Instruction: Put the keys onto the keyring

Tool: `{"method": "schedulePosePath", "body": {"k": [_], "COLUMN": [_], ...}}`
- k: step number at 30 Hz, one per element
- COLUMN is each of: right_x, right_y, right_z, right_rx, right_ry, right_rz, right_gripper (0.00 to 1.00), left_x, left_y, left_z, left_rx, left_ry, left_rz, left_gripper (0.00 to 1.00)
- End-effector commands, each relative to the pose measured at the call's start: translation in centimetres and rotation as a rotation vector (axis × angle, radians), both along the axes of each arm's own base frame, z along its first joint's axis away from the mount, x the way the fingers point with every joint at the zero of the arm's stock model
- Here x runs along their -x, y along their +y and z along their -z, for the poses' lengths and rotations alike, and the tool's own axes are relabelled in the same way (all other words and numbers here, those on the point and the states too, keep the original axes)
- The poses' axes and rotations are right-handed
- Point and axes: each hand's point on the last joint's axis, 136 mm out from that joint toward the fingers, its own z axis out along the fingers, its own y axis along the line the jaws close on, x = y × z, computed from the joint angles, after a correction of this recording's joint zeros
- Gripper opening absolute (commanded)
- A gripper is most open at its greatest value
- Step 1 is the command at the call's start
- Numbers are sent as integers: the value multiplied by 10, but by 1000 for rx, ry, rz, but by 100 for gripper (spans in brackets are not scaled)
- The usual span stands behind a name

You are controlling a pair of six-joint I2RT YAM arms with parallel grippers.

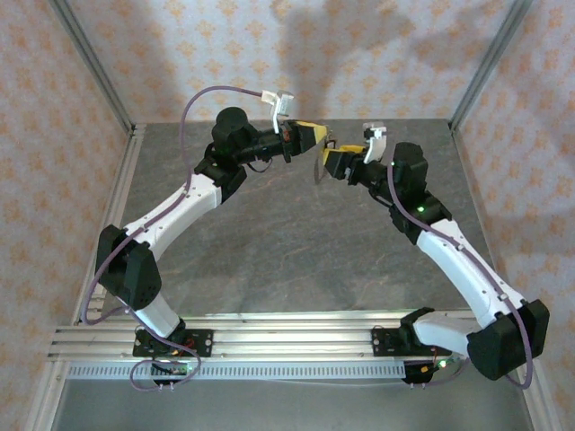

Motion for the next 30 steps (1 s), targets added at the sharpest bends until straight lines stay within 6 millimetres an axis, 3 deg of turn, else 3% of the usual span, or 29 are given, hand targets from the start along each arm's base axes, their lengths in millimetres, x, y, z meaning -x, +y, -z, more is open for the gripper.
{"method": "schedulePosePath", "body": {"k": [1, 15, 25, 28, 30], "right_x": [-2, -16, -3, -5, 1], "right_y": [6, 13, 8, 5, -1], "right_z": [-25, -22, -24, -17, -27], "right_rx": [-20, 6, 28, 46, 44], "right_ry": [-67, -70, -90, -81, -107], "right_rz": [-18, -27, -33, -14, 7], "right_gripper": [57, 56, 39, 37, 38], "left_x": [26, 28, 28, 29, 29], "left_y": [4, 1, 1, 2, 1], "left_z": [-37, -37, -37, -37, -37], "left_rx": [54, 53, 52, 53, 53], "left_ry": [-106, -108, -106, -108, -106], "left_rz": [40, 52, 52, 52, 53], "left_gripper": [0, 0, 0, 0, 0]}}
